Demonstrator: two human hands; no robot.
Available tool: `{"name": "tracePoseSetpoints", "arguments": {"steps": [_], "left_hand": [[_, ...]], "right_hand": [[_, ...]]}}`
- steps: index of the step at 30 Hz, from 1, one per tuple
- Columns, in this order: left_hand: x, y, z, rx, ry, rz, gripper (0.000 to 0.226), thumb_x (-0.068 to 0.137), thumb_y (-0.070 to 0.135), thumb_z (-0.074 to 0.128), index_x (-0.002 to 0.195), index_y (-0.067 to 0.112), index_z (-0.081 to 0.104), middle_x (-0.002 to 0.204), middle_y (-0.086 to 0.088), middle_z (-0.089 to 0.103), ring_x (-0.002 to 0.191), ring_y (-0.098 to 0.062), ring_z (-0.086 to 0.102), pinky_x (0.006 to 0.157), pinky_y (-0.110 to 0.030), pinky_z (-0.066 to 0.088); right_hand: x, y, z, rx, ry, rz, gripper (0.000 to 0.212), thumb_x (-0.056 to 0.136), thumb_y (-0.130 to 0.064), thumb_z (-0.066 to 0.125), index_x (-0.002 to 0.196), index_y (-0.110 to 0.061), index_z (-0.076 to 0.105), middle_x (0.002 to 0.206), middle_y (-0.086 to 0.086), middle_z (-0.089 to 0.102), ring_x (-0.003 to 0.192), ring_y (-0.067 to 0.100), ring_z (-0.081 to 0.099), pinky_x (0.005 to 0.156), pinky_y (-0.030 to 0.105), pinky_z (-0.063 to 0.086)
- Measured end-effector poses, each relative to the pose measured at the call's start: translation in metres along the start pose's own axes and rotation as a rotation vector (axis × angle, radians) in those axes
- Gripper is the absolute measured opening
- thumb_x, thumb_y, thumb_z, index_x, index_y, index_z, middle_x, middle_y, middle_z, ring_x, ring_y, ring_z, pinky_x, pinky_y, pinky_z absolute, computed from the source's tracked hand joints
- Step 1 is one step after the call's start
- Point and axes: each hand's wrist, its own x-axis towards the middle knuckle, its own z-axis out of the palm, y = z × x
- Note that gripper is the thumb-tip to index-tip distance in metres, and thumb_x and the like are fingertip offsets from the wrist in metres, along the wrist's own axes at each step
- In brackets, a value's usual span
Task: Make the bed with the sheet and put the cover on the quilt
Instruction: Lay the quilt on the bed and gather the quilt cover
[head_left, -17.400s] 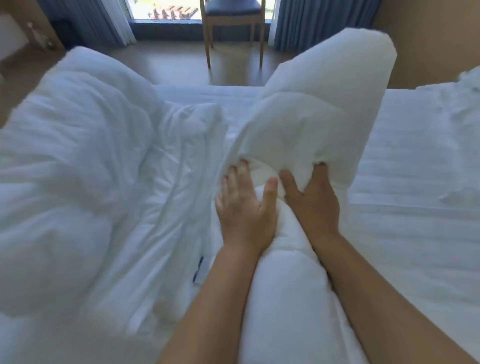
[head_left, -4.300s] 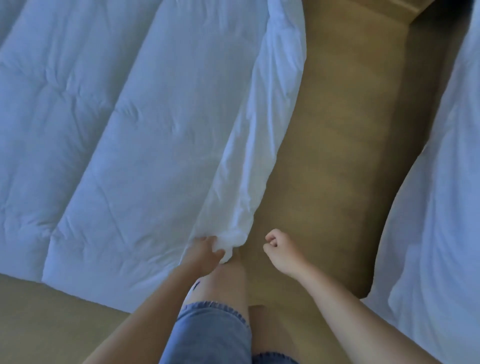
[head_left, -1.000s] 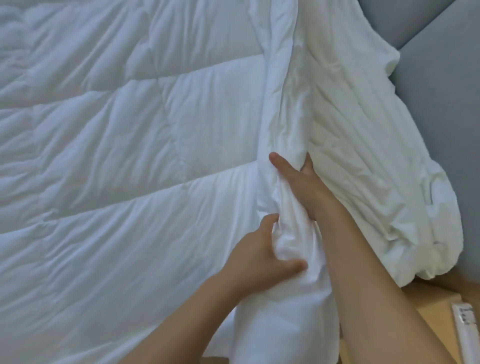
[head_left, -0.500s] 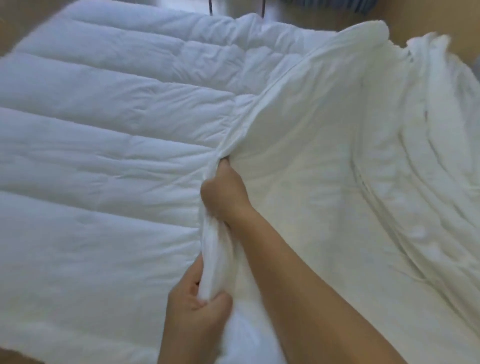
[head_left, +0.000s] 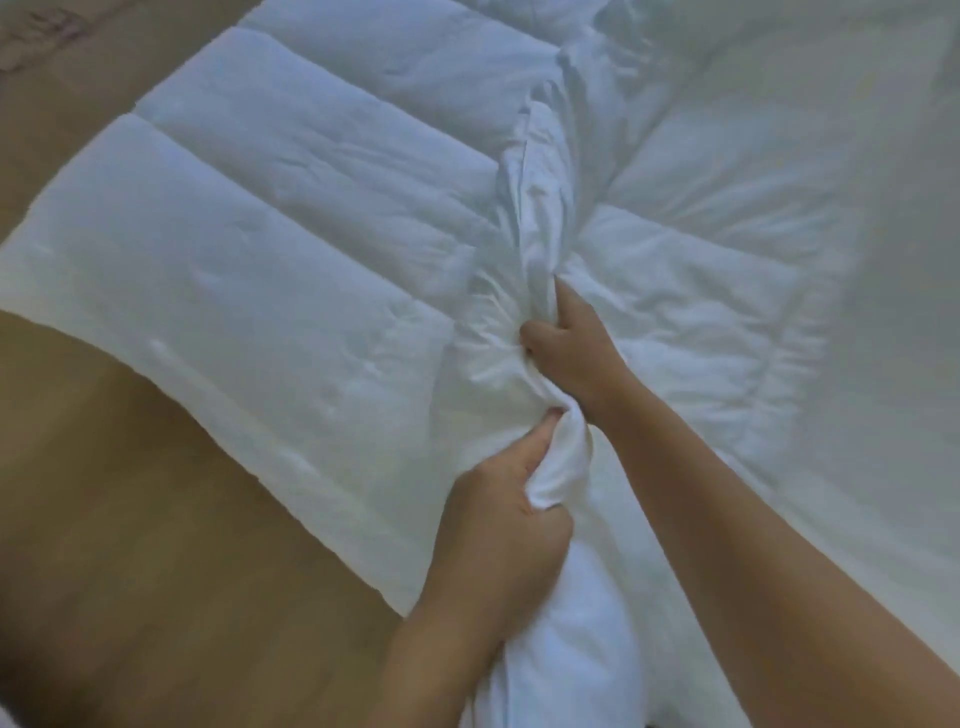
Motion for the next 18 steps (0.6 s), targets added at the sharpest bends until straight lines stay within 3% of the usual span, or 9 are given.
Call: {"name": "tracePoseSetpoints", "arguments": {"steps": [3, 5, 8, 11, 14, 16, 18], "left_hand": [[-0.004, 0.019, 0.079, 0.295, -0.219, 0.152, 0.075, 0.078, 0.024, 0.044, 0.149, 0.033, 0.020, 0.134, 0.006, 0.054, 0.116, -0.015, 0.052, 0.094, -0.025, 0.043], [-0.011, 0.026, 0.143, 0.405, -0.415, 0.192, 0.072, 0.093, 0.026, 0.043, 0.152, 0.020, 0.001, 0.146, -0.004, 0.039, 0.125, -0.024, 0.044, 0.098, -0.031, 0.037], [-0.030, 0.028, 0.238, 0.535, -0.613, 0.260, 0.074, 0.098, 0.030, 0.040, 0.150, 0.013, -0.010, 0.150, -0.010, 0.031, 0.130, -0.027, 0.040, 0.102, -0.035, 0.035], [-0.052, 0.027, 0.330, 0.586, -0.726, 0.313, 0.082, 0.097, 0.035, 0.045, 0.149, 0.014, -0.015, 0.150, -0.010, 0.030, 0.132, -0.027, 0.039, 0.102, -0.037, 0.038], [-0.065, 0.008, 0.418, 0.746, -0.924, 0.355, 0.090, 0.093, 0.042, 0.049, 0.148, 0.012, -0.015, 0.145, -0.014, 0.033, 0.128, -0.030, 0.040, 0.100, -0.040, 0.039], [-0.066, -0.017, 0.465, 0.991, -1.000, 0.391, 0.082, 0.093, 0.040, 0.048, 0.150, 0.013, -0.004, 0.141, -0.014, 0.033, 0.128, -0.031, 0.035, 0.102, -0.041, 0.033], [-0.067, -0.033, 0.497, 1.197, -0.972, 0.448, 0.070, 0.091, 0.033, 0.048, 0.148, 0.014, 0.013, 0.138, -0.011, 0.034, 0.127, -0.031, 0.035, 0.102, -0.039, 0.029]], "right_hand": [[-0.029, 0.036, -0.074, -0.007, 0.157, 0.024, 0.037, 0.075, -0.004, 0.049, 0.107, -0.022, 0.053, 0.083, -0.017, 0.055, 0.061, -0.019, 0.052, 0.055, 0.000, 0.037], [-0.057, 0.069, -0.127, -0.036, 0.249, 0.099, 0.035, 0.077, 0.000, 0.050, 0.104, -0.022, 0.053, 0.083, -0.013, 0.056, 0.061, -0.016, 0.052, 0.055, 0.001, 0.037], [-0.111, 0.122, -0.207, -0.054, 0.380, 0.228, 0.038, 0.081, 0.006, 0.047, 0.105, -0.022, 0.056, 0.092, -0.006, 0.059, 0.075, 0.000, 0.055, 0.058, 0.003, 0.040], [-0.162, 0.172, -0.279, -0.003, 0.515, 0.301, 0.034, 0.085, 0.001, 0.048, 0.108, -0.022, 0.057, 0.097, -0.003, 0.062, 0.078, 0.001, 0.057, 0.063, 0.006, 0.044], [-0.218, 0.232, -0.334, 0.042, 0.568, 0.445, 0.041, 0.092, -0.015, 0.052, 0.133, -0.018, 0.049, 0.103, -0.002, 0.056, 0.092, 0.010, 0.058, 0.080, 0.022, 0.045], [-0.265, 0.282, -0.352, -0.040, 0.463, 0.618, 0.052, 0.094, -0.026, 0.053, 0.143, -0.016, 0.037, 0.106, 0.005, 0.054, 0.102, 0.018, 0.055, 0.088, 0.029, 0.043], [-0.318, 0.330, -0.353, -0.100, 0.282, 0.785, 0.061, 0.093, -0.036, 0.053, 0.146, -0.015, 0.030, 0.131, 0.009, 0.050, 0.122, 0.024, 0.048, 0.099, 0.033, 0.038]]}}
